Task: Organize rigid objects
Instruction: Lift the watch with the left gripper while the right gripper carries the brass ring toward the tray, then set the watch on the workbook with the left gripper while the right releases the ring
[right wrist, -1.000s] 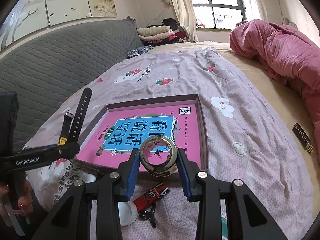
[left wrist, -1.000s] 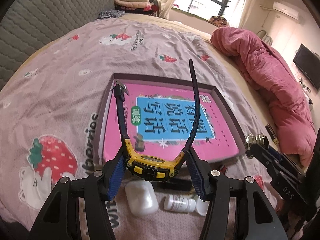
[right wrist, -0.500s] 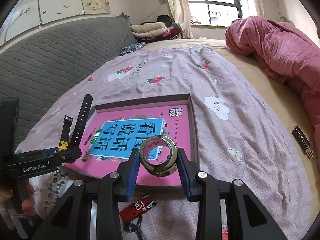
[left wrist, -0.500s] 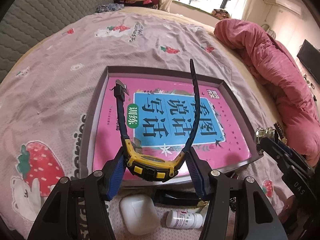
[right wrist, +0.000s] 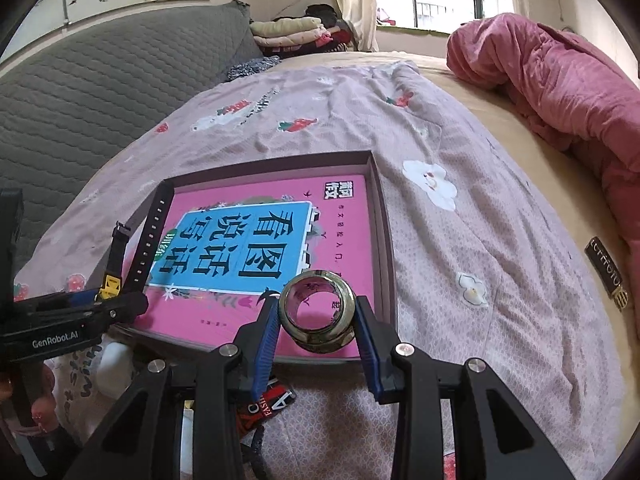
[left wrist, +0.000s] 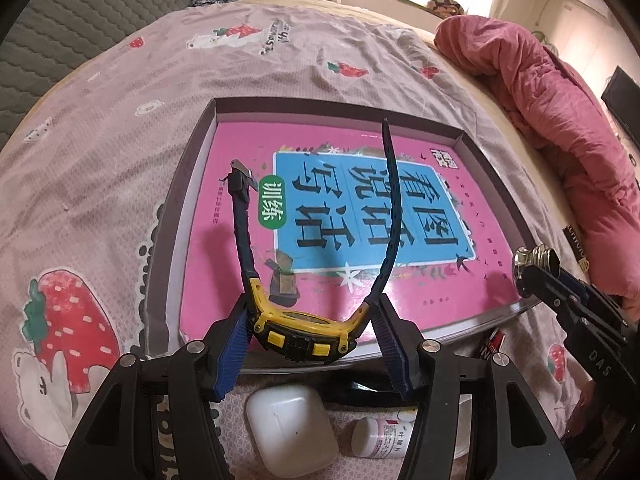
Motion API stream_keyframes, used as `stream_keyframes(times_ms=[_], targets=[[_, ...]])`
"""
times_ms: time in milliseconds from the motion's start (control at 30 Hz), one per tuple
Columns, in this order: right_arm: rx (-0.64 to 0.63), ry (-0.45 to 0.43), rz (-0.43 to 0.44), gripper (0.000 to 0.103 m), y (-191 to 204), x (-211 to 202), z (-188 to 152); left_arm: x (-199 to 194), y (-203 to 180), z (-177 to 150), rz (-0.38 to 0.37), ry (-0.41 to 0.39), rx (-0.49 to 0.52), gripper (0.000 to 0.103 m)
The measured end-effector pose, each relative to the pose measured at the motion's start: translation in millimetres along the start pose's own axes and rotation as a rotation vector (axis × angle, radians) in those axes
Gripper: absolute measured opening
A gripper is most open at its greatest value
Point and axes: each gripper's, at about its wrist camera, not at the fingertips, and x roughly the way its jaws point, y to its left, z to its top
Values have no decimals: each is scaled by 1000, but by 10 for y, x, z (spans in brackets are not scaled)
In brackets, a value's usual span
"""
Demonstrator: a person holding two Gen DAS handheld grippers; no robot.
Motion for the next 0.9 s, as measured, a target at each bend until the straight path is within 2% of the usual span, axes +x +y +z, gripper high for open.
stream_keyframes(times_ms=[600, 900], targets=[[1, 35, -39, 38, 10, 150, -11, 25, 10, 22, 24, 21, 20, 61], [38, 38, -20, 38, -40, 132, -5, 43, -12, 23, 36, 25, 34, 62]])
